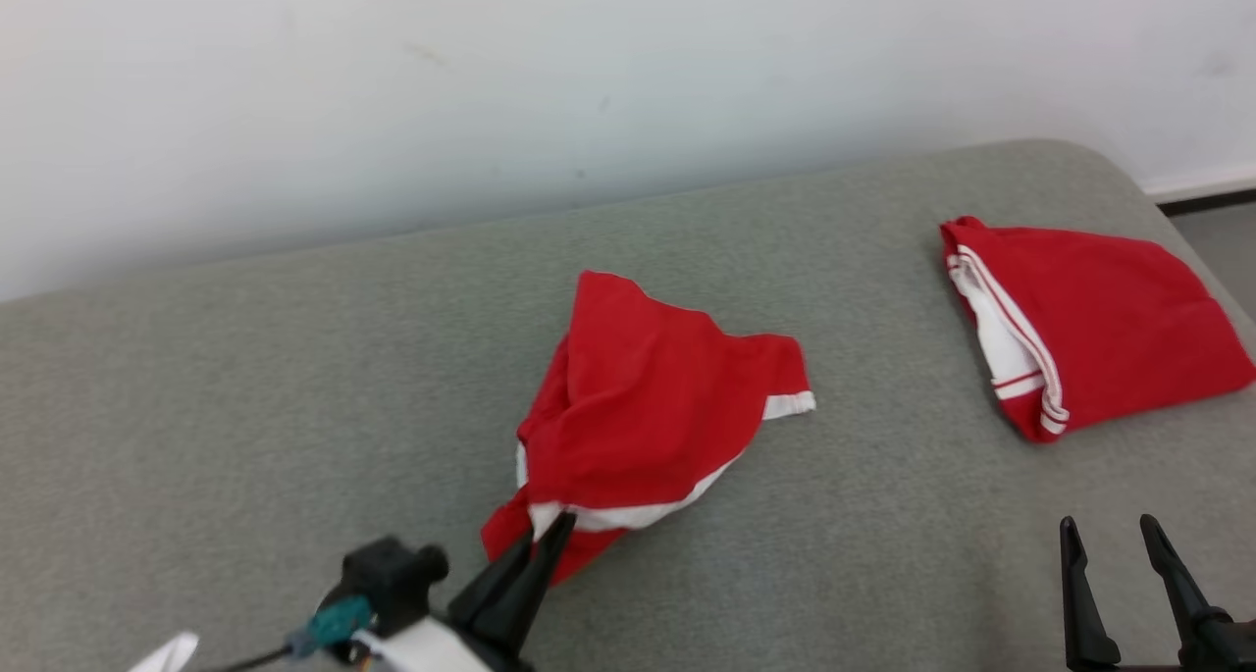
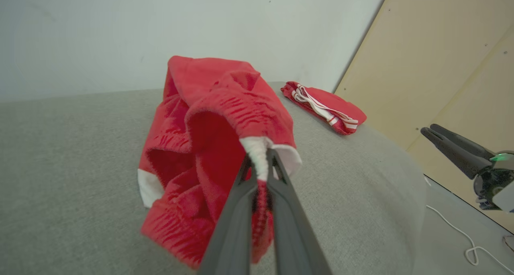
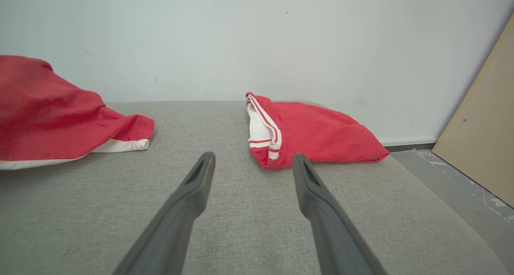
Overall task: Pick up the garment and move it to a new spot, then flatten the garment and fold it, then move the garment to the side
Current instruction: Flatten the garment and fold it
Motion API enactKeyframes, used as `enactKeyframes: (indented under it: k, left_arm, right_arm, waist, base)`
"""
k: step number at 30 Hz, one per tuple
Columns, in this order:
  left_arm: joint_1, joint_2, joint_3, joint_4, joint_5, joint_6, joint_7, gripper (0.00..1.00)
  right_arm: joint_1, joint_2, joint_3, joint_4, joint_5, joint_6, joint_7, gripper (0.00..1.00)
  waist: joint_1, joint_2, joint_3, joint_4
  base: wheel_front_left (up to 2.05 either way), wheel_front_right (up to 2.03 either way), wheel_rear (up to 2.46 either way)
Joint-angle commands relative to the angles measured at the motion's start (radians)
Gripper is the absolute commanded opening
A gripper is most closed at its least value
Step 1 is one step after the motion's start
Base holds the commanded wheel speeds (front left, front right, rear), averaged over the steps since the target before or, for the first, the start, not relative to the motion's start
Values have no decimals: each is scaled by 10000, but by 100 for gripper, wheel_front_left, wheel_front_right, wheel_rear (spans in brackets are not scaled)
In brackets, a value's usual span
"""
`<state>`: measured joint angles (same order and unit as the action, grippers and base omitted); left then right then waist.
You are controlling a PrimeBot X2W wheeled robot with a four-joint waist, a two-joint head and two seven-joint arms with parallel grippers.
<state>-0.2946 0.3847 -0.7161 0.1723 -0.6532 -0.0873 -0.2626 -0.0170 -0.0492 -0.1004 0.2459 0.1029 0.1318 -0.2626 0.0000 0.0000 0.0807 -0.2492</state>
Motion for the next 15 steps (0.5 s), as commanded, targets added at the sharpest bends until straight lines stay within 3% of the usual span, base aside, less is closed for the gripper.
enactKeyframes:
  k: [1, 5, 8, 15]
  left_arm:
    - [455, 99, 105, 12, -241, 86, 0, 0]
    - [1207, 395, 437, 537, -397, 282, -10, 0]
    - [1469, 282, 654, 916, -582, 300, -13, 0]
    - [1975, -121, 1280, 2063, -475, -77, -13, 0]
  right_arm:
    - [82, -29, -45, 44, -138, -22, -27, 100]
    - [165, -29, -124, 113, -290, -22, -27, 100]
    - [182, -33, -120, 177, -344, -22, -27, 100]
    - [256, -32, 13, 391, -481, -22, -27, 100]
  waist:
    - [0, 0, -138, 465]
    - [0, 0, -219, 959]
    - [0, 0, -255, 1162]
    - [0, 0, -455, 1619]
  base:
    - [0, 0, 0]
    - [0, 0, 0]
    - [0, 0, 0]
    - [0, 0, 0]
